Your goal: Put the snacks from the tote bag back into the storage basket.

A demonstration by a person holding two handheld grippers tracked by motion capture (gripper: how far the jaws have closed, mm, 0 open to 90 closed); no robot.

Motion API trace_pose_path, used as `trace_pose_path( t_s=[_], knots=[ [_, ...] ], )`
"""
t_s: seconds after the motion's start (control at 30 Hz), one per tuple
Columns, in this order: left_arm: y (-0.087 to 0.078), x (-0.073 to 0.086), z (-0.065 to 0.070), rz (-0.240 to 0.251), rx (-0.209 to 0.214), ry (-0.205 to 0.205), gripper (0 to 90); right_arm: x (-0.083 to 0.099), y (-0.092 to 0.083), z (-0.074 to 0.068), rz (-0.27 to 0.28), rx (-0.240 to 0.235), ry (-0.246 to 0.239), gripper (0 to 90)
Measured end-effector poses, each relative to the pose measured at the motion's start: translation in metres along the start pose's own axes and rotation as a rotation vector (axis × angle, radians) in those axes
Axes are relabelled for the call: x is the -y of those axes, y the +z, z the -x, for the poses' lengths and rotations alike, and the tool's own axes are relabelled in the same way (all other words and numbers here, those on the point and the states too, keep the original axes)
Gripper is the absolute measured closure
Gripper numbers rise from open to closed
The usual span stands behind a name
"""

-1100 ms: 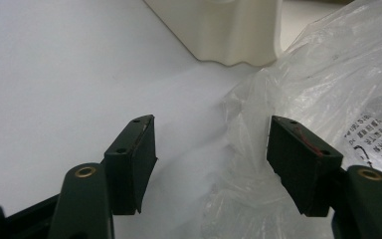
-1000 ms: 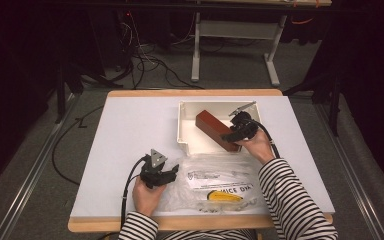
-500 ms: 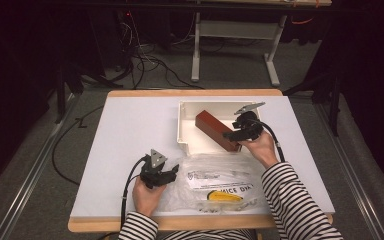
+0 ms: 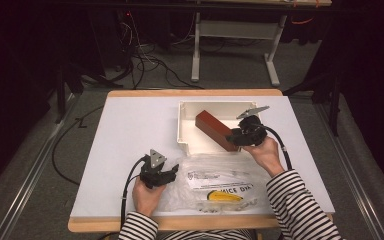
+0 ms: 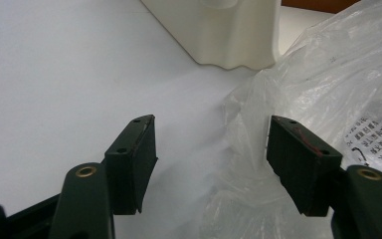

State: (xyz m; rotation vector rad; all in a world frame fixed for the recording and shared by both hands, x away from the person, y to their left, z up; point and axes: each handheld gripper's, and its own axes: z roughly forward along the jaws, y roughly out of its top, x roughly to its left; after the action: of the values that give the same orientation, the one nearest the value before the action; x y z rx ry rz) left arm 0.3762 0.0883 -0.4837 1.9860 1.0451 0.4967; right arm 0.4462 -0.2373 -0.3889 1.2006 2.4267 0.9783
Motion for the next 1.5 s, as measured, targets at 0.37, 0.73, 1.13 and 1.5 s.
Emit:
trace_pose_path(
  t_s=[0.37,0.73,1.13,1.5],
  knots=[
    [0.0,0.0,0.0,0.002,0.0,0.0,36.4,0.017,0.003,-0.008,-0.028,-0.037,-0.024,89.6],
    [-0.001,0.001,-0.001,0.016,0.004,-0.011,36.5,0.021,0.019,-0.008,-0.097,-0.031,0.0,90.0],
    [-0.002,0.001,-0.001,0.024,0.006,-0.013,36.5,0.021,0.026,0.003,-0.14,0.022,0.025,90.0],
    [-0.002,0.001,-0.002,0.027,0.008,-0.018,36.6,0.017,0.029,0.014,-0.156,0.056,0.059,90.0]
  ],
)
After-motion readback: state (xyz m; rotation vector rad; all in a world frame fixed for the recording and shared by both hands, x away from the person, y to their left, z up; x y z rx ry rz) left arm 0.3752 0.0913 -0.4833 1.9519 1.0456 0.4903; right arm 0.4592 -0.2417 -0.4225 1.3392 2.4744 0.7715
